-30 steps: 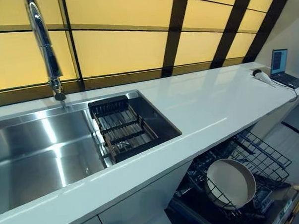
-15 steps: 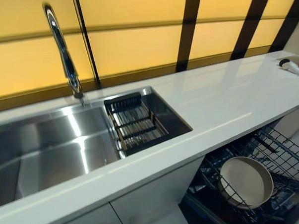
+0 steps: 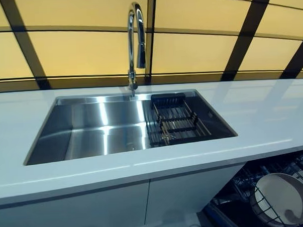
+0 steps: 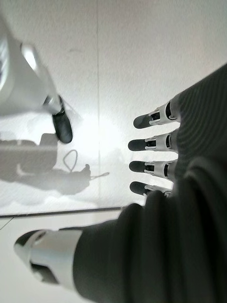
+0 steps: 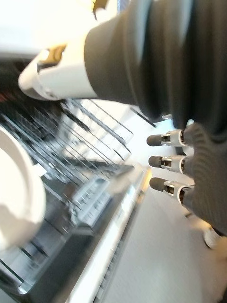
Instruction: Take plates into dishwasher
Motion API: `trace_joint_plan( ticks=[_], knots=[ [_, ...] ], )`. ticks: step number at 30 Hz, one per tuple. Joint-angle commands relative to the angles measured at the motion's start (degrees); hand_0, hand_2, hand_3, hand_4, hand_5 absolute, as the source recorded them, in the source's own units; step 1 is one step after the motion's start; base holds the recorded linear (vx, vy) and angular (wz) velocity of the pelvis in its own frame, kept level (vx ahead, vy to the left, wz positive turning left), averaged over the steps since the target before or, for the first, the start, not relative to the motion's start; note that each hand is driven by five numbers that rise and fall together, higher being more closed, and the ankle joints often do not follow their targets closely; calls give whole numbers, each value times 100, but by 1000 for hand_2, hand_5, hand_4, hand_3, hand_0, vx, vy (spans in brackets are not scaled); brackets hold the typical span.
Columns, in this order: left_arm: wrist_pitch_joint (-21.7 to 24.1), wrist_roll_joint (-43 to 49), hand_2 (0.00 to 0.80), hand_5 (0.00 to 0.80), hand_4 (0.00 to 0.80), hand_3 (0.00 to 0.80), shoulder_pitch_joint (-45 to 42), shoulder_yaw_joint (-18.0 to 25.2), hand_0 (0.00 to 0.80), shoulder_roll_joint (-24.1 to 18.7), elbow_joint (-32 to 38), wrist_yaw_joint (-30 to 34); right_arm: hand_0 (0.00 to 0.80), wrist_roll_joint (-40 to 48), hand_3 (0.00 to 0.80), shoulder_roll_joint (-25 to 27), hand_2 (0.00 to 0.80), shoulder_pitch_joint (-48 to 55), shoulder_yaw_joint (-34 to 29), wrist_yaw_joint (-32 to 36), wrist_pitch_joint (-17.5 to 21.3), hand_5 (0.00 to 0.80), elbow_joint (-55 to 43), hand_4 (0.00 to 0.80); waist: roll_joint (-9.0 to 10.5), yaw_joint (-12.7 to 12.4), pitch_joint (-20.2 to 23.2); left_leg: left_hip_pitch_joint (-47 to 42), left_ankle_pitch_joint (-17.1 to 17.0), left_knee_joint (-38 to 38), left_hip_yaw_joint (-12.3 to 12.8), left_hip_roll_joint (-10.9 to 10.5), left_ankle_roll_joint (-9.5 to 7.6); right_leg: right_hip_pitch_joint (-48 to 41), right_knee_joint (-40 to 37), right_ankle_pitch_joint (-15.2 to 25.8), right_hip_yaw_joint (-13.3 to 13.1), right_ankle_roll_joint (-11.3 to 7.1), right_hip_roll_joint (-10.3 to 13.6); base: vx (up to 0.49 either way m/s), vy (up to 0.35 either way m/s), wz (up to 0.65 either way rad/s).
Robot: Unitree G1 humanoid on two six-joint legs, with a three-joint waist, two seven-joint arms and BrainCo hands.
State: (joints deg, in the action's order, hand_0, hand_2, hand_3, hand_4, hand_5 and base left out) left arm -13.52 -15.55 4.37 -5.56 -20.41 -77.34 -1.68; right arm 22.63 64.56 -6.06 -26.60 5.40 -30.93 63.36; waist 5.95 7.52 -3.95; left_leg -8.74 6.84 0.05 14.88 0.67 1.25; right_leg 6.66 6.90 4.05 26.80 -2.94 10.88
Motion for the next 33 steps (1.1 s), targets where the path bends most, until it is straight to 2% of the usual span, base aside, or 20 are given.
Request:
trace_joint_plan(
  ticks=[1, 3, 4, 6, 8, 9, 10, 11, 12, 13, 15, 16, 19, 20, 22, 23, 24, 25, 26, 33],
  knots=[
    [-61, -2, 0, 0, 0, 0, 276, -110, 0, -11, 11, -77, 0, -196, 0, 149, 0, -309, 328, -147, -8, 0, -207, 0, 160, 9, -233, -773, 335, -68, -20, -229, 29, 796, -741, 1591, -210, -908, -116, -230, -16, -3],
    [-73, 88, 0, 0, 0, 0, 270, -144, 0, -49, 5, -25, 0, -102, 0, 14, 0, -141, 270, -200, 64, 0, -407, 0, 188, 134, -380, -760, 141, -129, -11, -116, 52, 951, -822, 1738, -520, -986, 48, -264, -49, 5],
    [-102, 145, 0, 0, 0, 0, 269, -176, 0, -45, -1, -25, 0, -119, 0, -75, 0, -6, 224, -187, 114, 0, -490, 0, 137, 181, -446, -754, 66, -193, -42, -12, 29, 977, -692, 1733, -841, -991, 5, -261, -63, -7],
    [-255, 425, 0, 0, 0, 0, 270, -232, 0, -92, -34, 113, 0, -9, 0, -186, 0, 291, 47, -132, 14, 0, -700, 0, 187, 290, -462, -645, -109, -292, -116, 34, -33, 951, -366, 1756, -1395, -982, 4, -298, -94, -6],
    [-439, 607, 0, 0, 0, 0, 260, -309, 0, -124, -135, 294, 0, 152, 0, -263, 0, 421, -10, 140, -134, 0, -788, 0, 189, 250, -407, -493, -211, -322, 19, 127, -44, 683, 37, 1618, -1553, -946, 7, -381, -108, -2],
    [-486, 627, 0, 0, 0, 0, 248, -315, 0, -134, -171, 327, 0, 141, 0, -332, 0, 443, 23, 320, -238, 0, -768, 0, 173, 207, -370, -391, -272, -313, 128, 180, -48, 553, 246, 1441, -1583, -892, -8, -572, -115, -10],
    [-562, 580, 0, 0, 0, 0, 247, -295, 0, -138, -219, 325, 0, -312, 0, -541, 0, 420, 227, 762, -491, 0, -582, 0, 105, 108, -299, -183, -360, -260, 302, 278, -81, 311, 616, 1057, -1565, -767, 32, -542, -99, -16],
    [-596, 547, 0, 0, 0, 0, 257, -277, 0, -139, -229, 317, 0, -529, 0, -603, 0, 382, 316, 936, -448, 0, -435, 0, 84, 65, -271, -109, -387, -233, 350, 300, -97, 262, 743, 916, -1577, -713, 46, -574, -107, -23],
    [-654, 457, 0, 0, 0, 0, 256, -240, 0, -123, -271, 282, 0, -803, 0, -844, 0, 330, 626, 1080, -84, 0, 9, 0, -20, -74, -218, 22, -433, -187, 438, 356, -150, -84, 950, 530, -1588, -631, 91, -300, -67, -20],
    [-659, 457, 0, 0, 0, 0, 254, -230, 0, -125, -272, 280, 0, -821, 0, -862, 0, 304, 662, 1095, -37, 0, 67, 0, -22, -86, -206, 54, -457, -177, 451, 363, -151, -96, 949, 535, -1589, -617, 96, -292, -90, -39],
    [-634, 500, 0, 0, 0, 0, 188, -107, 0, -118, -332, 298, 0, -1029, 0, -1237, 0, 132, 934, 1151, 170, 0, 569, 0, -95, -318, -135, 170, -497, -117, 446, 422, -157, -475, 1108, 405, -1661, -664, 319, -251, -179, -76],
    [-632, 520, 0, 0, 0, 0, 178, -87, 0, -127, -336, 307, 0, -1020, 0, -1289, 0, 103, 953, 1127, 160, 0, 609, 0, -106, -360, -105, 225, -529, -99, 450, 450, -145, -526, 1040, 445, -1656, -662, 342, -244, -249, -99],
    [-556, 572, 0, 0, 0, 0, 130, 45, 0, -207, -387, 246, 0, -988, 0, -1521, 0, -62, 1045, 937, 220, 0, 771, 0, -72, -564, -50, 355, -553, -1, 536, 576, -74, -840, 742, 649, -1585, -798, 728, -191, -277, -93],
    [-575, 545, 0, 0, 0, 0, 126, 43, 0, -256, -346, 208, 0, -901, 0, -1510, 0, -108, 1065, 835, 189, 0, 702, 0, -57, -564, -54, 385, -510, 129, 533, 620, -66, -836, 652, 637, -1635, -820, 749, -149, -261, -47],
    [-573, 583, 0, 0, 0, 0, 152, 41, 0, -304, -328, 176, 0, -764, 0, -1470, 0, -113, 1076, 689, 167, 0, 612, 0, -43, -524, -77, 465, -413, 347, 463, 676, -87, -722, 691, 539, -1771, -807, 675, -82, -199, -2],
    [-574, 624, 0, 0, 0, 0, 188, 48, 0, -337, -306, 124, 0, -651, 0, -1450, 0, -86, 1070, 560, 188, 0, 525, 0, -28, -511, -102, 569, -404, 543, 479, 759, -96, -727, 675, 319, -1808, -777, 606, -235, -342, -12],
    [-602, 520, 0, 0, 0, 0, 326, 24, 0, -378, -215, -46, 0, -490, 0, -1454, 0, -65, 1059, 468, 189, 0, 368, 0, 56, -522, -167, 877, -309, 980, 526, 926, -98, -697, 665, 86, -1739, -720, 524, -259, -327, -16],
    [-610, 489, 0, 0, 0, 0, 371, 36, 0, -388, -189, -92, 0, -456, 0, -1458, 0, -71, 1054, 478, 207, 0, 362, 0, 77, -523, -191, 923, -293, 1019, 532, 958, -93, -666, 677, 89, -1726, -719, 516, -308, -362, -15],
    [-617, 485, 0, 0, 0, 0, 487, 61, 0, -425, -157, -140, 0, -353, 0, -1435, 0, -56, 1070, 516, 310, 0, 388, 0, 123, -515, -245, 967, -256, 1087, 584, 1033, -82, -729, 583, -137, -1672, -733, 428, -175, -228, -10],
    [-485, 559, 0, 0, 0, 0, 664, -27, 0, -412, -151, -103, 0, -209, 0, -1415, 0, 76, 1017, 899, 279, 0, 652, 0, 230, -439, -281, 890, -429, 817, 642, 1119, -21, -784, 259, -271, -1578, -783, 182, -137, -178, -2]
  ],
)
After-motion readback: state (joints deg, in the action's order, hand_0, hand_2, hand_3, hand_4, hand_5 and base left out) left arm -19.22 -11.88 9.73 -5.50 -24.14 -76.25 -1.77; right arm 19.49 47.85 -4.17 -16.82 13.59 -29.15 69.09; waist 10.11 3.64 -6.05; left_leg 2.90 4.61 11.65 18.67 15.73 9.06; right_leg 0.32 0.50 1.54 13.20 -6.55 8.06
